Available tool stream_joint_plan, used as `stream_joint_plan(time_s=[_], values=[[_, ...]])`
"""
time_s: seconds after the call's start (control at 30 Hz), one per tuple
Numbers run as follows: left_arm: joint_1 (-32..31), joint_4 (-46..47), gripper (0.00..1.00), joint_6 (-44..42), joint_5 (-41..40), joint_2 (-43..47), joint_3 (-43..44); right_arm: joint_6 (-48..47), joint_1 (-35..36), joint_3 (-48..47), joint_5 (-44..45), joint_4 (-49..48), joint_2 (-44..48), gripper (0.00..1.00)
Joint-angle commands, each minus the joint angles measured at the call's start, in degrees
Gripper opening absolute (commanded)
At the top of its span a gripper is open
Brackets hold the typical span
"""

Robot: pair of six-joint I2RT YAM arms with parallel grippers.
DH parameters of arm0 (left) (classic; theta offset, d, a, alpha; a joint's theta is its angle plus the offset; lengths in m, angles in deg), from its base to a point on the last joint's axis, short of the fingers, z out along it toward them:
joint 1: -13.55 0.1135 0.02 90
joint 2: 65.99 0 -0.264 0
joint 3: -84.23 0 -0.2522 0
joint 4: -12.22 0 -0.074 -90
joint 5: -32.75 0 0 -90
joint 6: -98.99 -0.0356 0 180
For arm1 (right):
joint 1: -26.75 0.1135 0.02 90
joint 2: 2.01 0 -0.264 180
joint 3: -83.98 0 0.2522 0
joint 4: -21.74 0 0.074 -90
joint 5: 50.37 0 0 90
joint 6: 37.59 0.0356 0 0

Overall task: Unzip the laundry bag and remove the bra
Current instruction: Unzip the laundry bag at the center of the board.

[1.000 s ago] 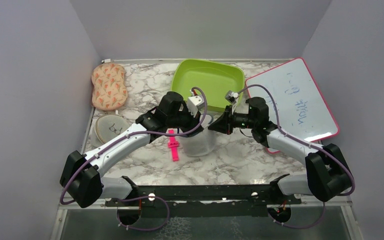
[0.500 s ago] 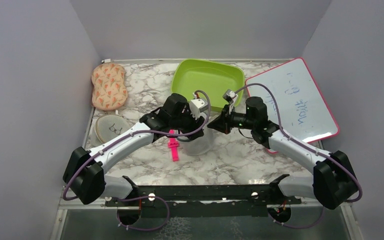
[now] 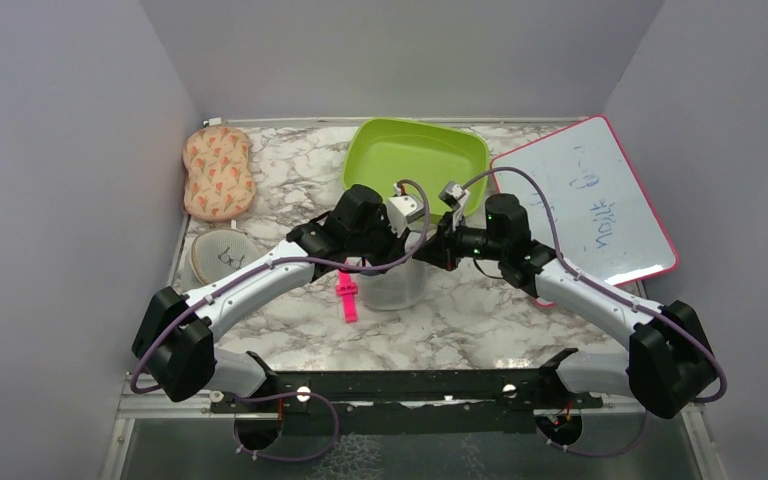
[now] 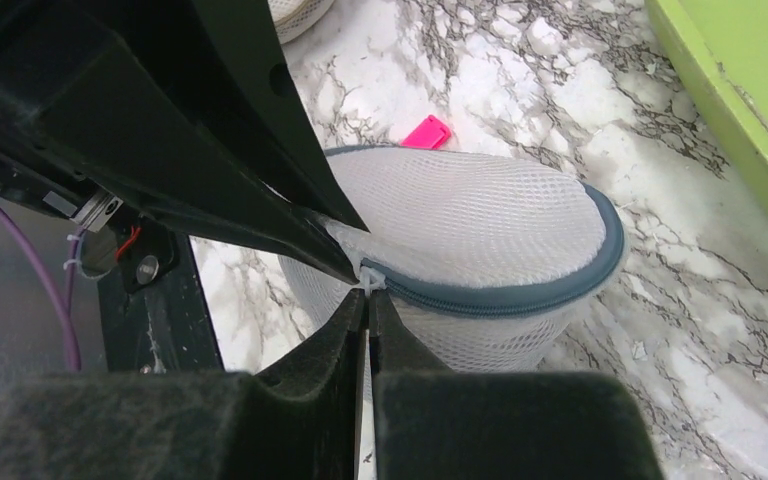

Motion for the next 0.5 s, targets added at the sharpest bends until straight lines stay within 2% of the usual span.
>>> stream_joint_plan(time_s=[0.0,0.3,0.47], values=[[-1.3,0.6,0.00,-3.7,-1.2,0.0,2.2,-0.9,0.5,-2.2,2.5,1.7,1.2,0.02],[-2.6,-3.6,0.00,-13.2,1.2,2.2,1.5,-1.3,-2.2,-3.5,7.7,4.1,0.1,0.01],[-2.7,-3.6,0.00,-13.8,2.3,3.5,0.7,-0.6,-6.3,-3.3,6.6,1.3,-2.5,0.01]])
